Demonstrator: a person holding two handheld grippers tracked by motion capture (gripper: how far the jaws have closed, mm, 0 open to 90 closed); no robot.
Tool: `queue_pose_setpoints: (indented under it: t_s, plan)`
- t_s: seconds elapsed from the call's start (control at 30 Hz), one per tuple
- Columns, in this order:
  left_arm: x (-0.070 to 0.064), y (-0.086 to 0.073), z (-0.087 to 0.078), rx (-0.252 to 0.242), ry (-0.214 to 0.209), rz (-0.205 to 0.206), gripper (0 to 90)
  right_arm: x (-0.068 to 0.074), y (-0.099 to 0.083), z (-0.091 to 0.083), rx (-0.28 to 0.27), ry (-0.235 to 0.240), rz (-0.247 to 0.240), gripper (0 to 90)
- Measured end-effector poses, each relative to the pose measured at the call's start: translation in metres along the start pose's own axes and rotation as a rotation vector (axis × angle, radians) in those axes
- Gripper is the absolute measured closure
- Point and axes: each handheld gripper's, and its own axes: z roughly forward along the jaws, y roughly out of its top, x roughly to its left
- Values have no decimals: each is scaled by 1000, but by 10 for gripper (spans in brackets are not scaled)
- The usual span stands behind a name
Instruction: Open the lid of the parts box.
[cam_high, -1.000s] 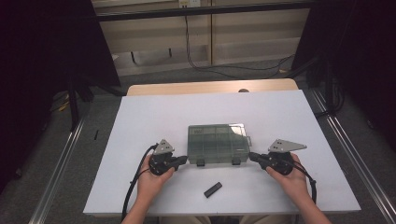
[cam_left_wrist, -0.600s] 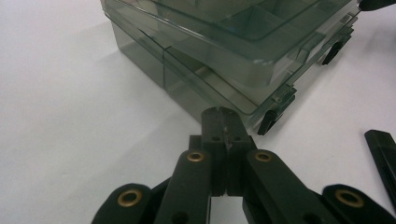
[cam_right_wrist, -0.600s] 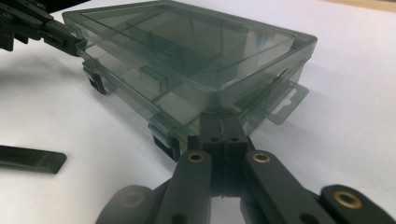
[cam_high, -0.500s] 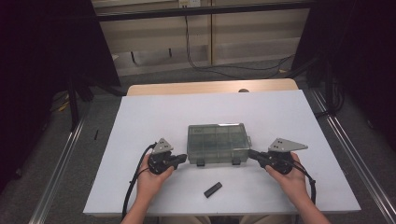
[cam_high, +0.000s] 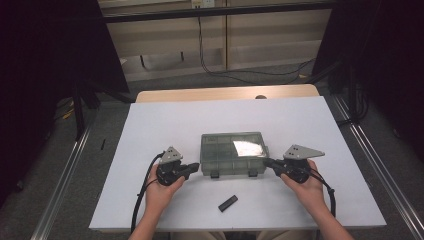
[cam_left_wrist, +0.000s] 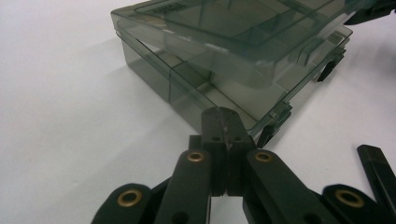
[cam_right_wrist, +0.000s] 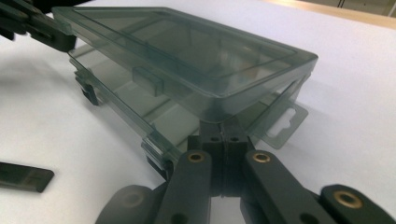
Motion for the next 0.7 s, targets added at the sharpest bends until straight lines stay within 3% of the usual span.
queue_pose_setpoints:
  t_s: [0.3, 0.5, 0.7]
  plan:
    - [0, 4, -7, -41, -1, -11, 894, 2, -2, 2, 1, -1, -3, 900]
    - [-4, 6, -7, -37, -17, -5, 900, 5, -2, 4, 3, 0, -20, 900]
    - [-4, 8, -11, -85, -24, -17, 900, 6, -3, 4, 7, 1, -20, 900]
